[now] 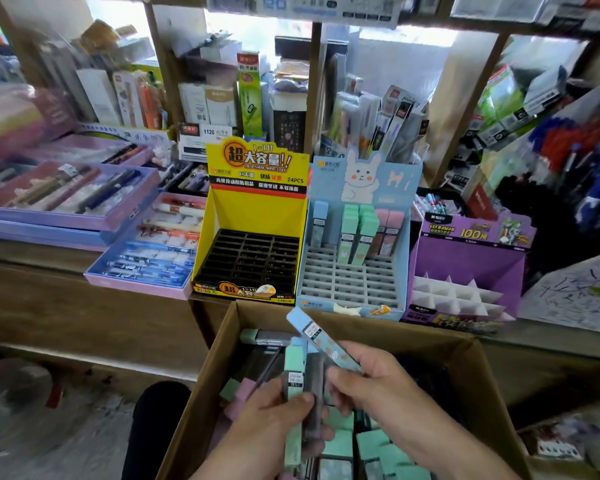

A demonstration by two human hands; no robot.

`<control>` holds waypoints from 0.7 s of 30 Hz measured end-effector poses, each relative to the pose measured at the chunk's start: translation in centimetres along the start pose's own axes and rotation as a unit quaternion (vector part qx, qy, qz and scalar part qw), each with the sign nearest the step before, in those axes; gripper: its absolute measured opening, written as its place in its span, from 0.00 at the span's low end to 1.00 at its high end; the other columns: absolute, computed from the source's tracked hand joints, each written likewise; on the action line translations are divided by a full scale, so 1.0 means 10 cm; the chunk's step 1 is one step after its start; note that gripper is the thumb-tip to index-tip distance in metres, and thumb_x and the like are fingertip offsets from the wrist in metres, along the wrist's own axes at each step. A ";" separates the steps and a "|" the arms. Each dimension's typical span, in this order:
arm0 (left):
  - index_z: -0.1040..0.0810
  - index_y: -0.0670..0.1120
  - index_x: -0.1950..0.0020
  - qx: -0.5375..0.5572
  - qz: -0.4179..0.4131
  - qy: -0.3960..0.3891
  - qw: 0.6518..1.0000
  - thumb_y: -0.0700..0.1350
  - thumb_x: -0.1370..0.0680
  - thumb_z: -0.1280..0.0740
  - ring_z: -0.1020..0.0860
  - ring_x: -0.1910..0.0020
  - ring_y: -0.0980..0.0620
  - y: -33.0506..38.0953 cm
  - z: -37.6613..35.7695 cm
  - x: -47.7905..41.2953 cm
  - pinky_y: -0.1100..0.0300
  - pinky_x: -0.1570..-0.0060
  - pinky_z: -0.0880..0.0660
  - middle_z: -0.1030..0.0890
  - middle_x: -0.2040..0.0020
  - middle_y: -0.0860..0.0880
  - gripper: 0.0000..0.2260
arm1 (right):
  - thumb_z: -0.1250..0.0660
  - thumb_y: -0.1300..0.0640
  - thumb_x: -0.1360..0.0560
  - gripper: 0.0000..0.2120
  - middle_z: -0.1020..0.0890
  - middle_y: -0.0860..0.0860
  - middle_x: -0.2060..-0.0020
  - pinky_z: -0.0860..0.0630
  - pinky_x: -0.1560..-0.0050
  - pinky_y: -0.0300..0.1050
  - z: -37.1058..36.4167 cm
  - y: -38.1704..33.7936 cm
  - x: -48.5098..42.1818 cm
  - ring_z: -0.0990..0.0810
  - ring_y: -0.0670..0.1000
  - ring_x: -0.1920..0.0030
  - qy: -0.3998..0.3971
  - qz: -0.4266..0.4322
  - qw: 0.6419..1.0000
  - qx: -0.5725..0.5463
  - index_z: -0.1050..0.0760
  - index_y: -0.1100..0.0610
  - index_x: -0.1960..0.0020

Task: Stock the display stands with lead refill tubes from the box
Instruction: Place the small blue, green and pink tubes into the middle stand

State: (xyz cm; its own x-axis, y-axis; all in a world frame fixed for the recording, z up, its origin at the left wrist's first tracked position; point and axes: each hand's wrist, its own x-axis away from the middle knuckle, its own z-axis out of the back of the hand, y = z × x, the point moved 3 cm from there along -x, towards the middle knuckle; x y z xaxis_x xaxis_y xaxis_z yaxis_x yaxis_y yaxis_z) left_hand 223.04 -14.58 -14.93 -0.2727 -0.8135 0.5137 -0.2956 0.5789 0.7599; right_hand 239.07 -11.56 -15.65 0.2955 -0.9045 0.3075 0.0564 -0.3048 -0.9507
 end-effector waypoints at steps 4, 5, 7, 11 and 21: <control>0.23 0.35 0.45 0.000 -0.014 0.032 0.999 0.34 0.18 0.38 0.23 0.75 0.45 0.10 -0.01 -0.02 0.58 0.71 0.26 0.21 0.67 0.37 0.06 | 0.35 0.60 0.17 0.10 0.21 0.53 0.65 0.29 0.69 0.41 0.04 -0.06 -0.01 0.24 0.49 0.69 -0.008 0.009 0.998 -0.055 0.17 0.52 0.40; 0.23 0.35 0.46 0.003 -0.019 0.041 0.999 0.35 0.17 0.38 0.23 0.76 0.45 0.13 -0.02 -0.04 0.59 0.72 0.27 0.21 0.68 0.38 0.06 | 0.35 0.58 0.16 0.10 0.21 0.53 0.65 0.30 0.70 0.41 0.04 -0.08 -0.01 0.25 0.49 0.69 -0.008 0.013 0.998 -0.064 0.17 0.52 0.40; 0.20 0.38 0.49 0.001 -0.032 0.062 0.998 0.38 0.17 0.37 0.23 0.74 0.45 0.17 -0.02 -0.09 0.59 0.72 0.27 0.20 0.68 0.40 0.07 | 0.36 0.51 0.18 0.11 0.22 0.52 0.67 0.32 0.72 0.41 0.05 -0.10 -0.01 0.27 0.50 0.71 0.006 0.022 0.996 -0.085 0.16 0.51 0.42; 0.16 0.44 0.55 -0.003 -0.062 0.055 0.997 0.41 0.17 0.36 0.22 0.73 0.45 0.23 -0.04 -0.19 0.58 0.72 0.30 0.20 0.67 0.41 0.11 | 0.37 0.48 0.20 0.16 0.22 0.58 0.66 0.32 0.72 0.43 0.10 -0.15 -0.02 0.27 0.52 0.72 0.041 0.040 0.988 -0.147 0.16 0.56 0.43; 0.14 0.50 0.55 -0.032 -0.099 0.053 0.993 0.42 0.18 0.35 0.17 0.68 0.44 0.20 -0.02 -0.27 0.59 0.77 0.30 0.15 0.61 0.39 0.11 | 0.35 0.54 0.19 0.09 0.14 0.66 0.52 0.20 0.55 0.47 0.20 -0.14 0.00 0.16 0.57 0.56 0.069 0.047 0.987 -0.134 0.17 0.56 0.46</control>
State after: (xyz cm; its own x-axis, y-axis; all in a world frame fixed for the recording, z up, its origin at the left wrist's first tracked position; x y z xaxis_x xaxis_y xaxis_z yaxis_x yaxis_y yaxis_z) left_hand 223.42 -11.25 -14.73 -0.1160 -0.9145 0.3877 -0.2749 0.4046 0.8722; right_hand 240.94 -10.52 -14.42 0.1530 -0.9590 0.2385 -0.2249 -0.2688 -0.9366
